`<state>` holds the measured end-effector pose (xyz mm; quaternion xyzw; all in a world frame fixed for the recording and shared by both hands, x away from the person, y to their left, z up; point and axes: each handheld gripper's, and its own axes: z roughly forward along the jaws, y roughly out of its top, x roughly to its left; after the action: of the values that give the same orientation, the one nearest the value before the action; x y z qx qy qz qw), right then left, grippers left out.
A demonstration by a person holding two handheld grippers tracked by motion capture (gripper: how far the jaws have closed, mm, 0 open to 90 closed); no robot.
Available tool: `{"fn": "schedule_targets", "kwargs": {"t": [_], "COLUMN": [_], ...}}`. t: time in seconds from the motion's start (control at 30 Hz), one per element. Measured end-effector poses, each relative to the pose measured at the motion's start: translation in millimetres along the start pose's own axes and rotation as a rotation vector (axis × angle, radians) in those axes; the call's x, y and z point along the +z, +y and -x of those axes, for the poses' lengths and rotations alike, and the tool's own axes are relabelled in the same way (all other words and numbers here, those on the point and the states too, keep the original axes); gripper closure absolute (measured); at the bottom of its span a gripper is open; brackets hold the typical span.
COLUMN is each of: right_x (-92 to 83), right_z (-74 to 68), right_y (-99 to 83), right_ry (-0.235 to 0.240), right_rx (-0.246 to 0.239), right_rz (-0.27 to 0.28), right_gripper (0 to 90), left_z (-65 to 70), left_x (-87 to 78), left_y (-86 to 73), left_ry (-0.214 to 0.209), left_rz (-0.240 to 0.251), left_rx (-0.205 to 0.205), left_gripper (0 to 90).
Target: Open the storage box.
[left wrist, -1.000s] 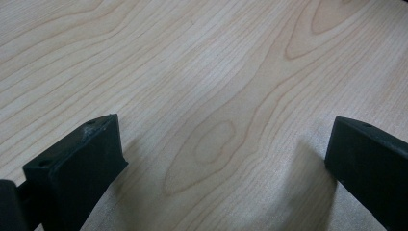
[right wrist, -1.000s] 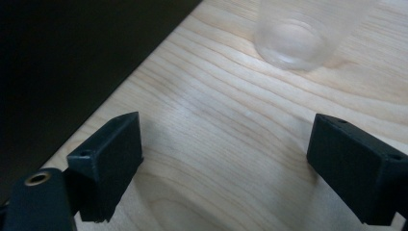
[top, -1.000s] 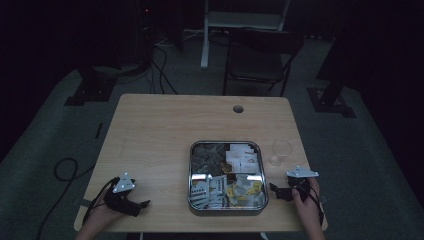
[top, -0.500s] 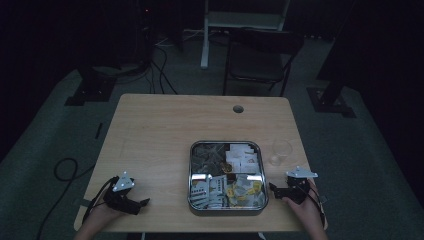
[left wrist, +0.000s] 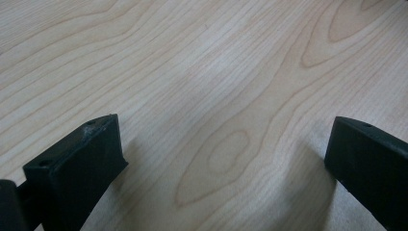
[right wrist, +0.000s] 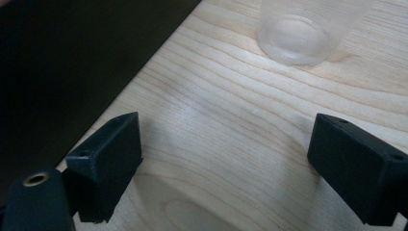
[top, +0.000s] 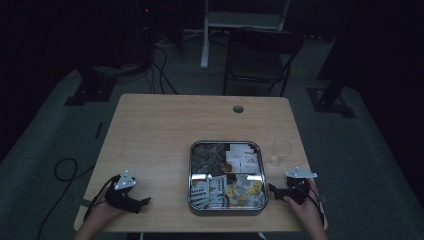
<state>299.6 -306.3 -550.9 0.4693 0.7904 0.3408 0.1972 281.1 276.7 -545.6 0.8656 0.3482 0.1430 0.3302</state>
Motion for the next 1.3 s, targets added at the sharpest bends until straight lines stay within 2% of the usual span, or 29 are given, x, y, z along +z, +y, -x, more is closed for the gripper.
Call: {"fn": "schedule_targets", "kwargs": {"t": [0.2,0.47,0.67,0.77,0.8,1.1,1.3], "right_x": [0.0,0.0,0.1,0.1,0.0,0.0,0.0], "right_z": [0.0,0.0,0.0,0.0,0.0,0.0,0.0], "right_y": [0.0,0.0,0.0,0.0,0.0,0.0,0.0], "right_ry": [0.0,0.0,0.0,0.0,0.0,0.0,0.0], "right_rx": [0.0,0.0,0.0,0.0,0.0,0.0,0.0], "right_rz": [0.0,0.001,0.001,0.001,0.0,0.0,0.0], "right_gripper": [11.1,11.1,11.1,11.1,11.1,11.1,11.1], "left_z": [0.3,-1.6,1.4,3.3,5.3,17.3,21.1], "left_x": [6.1,8.4,4.4,3.0,1.9,3.7,3.2], "left_y": [9.0,16.3,25.7,30.1,35.9,62.2,74.7], "left_ry": [-0.009,0.002,-0.024,-0.037,-0.058,-0.086,-0.113], "left_rz": [-0.01,-0.038,0.003,0.016,0.034,0.071,0.102], "left_rx": [0.012,0.011,0.01,0.023,0.029,0.092,0.097], "left_gripper": [1.7,1.7,1.7,1.7,1.7,1.7,1.7]}}
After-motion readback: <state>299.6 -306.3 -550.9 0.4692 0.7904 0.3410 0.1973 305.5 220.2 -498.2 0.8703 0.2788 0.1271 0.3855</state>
